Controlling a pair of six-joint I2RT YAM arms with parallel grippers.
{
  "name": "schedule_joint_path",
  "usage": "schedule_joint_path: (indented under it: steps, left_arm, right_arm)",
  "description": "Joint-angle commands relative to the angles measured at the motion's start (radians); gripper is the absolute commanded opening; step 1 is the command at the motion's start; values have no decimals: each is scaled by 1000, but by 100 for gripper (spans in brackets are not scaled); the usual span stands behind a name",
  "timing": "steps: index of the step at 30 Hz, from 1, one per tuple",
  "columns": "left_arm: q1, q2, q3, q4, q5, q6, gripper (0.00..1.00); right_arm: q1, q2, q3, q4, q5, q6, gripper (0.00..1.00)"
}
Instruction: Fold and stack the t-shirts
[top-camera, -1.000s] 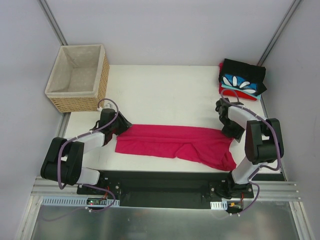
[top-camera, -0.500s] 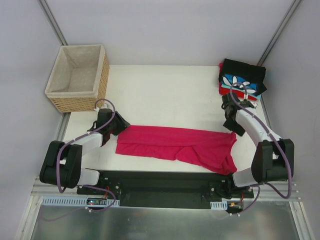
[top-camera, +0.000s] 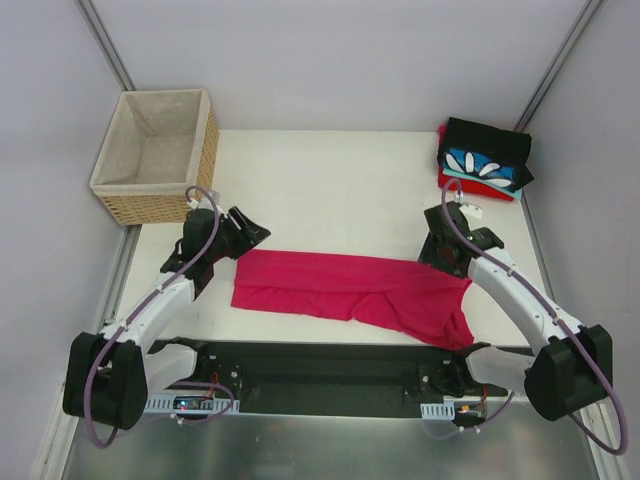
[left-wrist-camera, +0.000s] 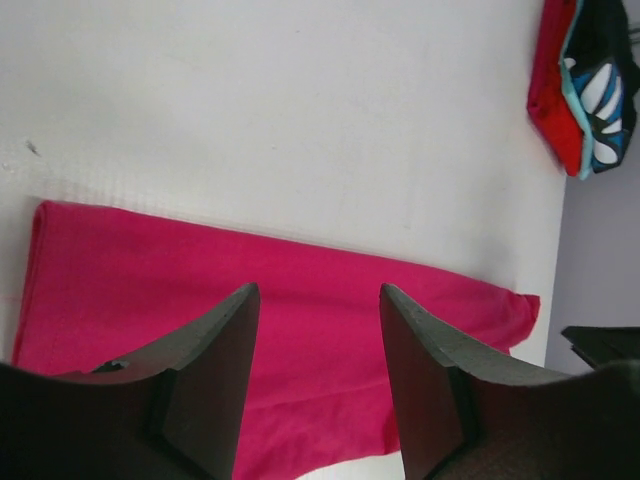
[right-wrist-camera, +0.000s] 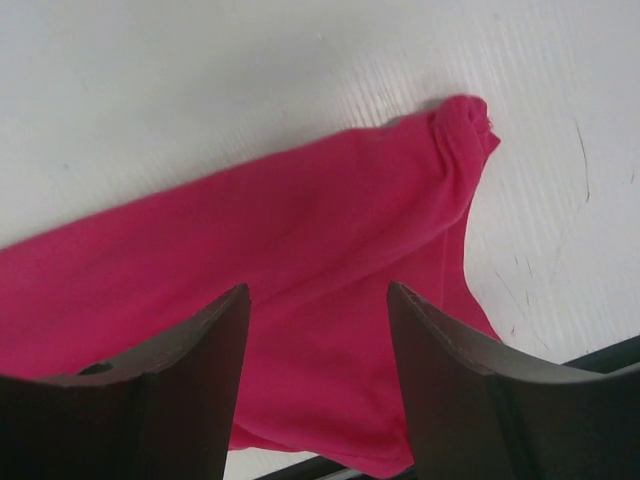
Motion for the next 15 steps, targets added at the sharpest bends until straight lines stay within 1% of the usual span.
schedule_joint_path:
  steps: [1, 2, 3, 4, 5, 6, 7, 9, 10, 11, 14, 15]
  left_arm:
    - [-4, -95, 36, -87, 43, 13, 53]
    - [-5, -109, 33, -87, 69, 5, 53]
    - [-5, -130, 26, -87, 80, 4, 55]
    - [-4, -141, 25, -87, 89, 2, 56]
    - [-4, -150, 22, -87, 100, 5, 56]
    - [-4, -169, 17, -87, 106, 11, 57]
    - [-4, -175, 17, -87, 109, 17, 63]
    - [-4, -181, 19, -87, 123, 30, 68]
    - [-4, -178, 20, -86, 132, 34, 75]
    - [-4, -172, 22, -83, 144, 36, 77]
    - [-4, -143, 28, -66, 184, 33, 85]
    - [-4, -138, 29, -63, 194, 31, 86]
  right_arm:
    - [2, -110, -128, 87, -35, -5, 61]
    - [2, -133, -192, 162, -59, -8, 61]
    - [1, -169, -226, 214, -140, -26, 61]
    - [1, -194, -256, 259, -177, -25, 62]
    - [1, -220, -286, 344, -211, -18, 61]
    - [-2, -246, -338, 397, -281, -17, 61]
    - [-2, -319, -368, 452, -306, -15, 61]
    - [-18, -396, -420, 562, -340, -15, 62]
    - [-25, -456, -428, 587, -363, -14, 62]
    - [-34, -484, -438, 615, -366, -11, 63]
    - [-113, -532, -492, 638, -412, 23, 64]
    - [-160, -533, -504, 640, -454, 32, 63]
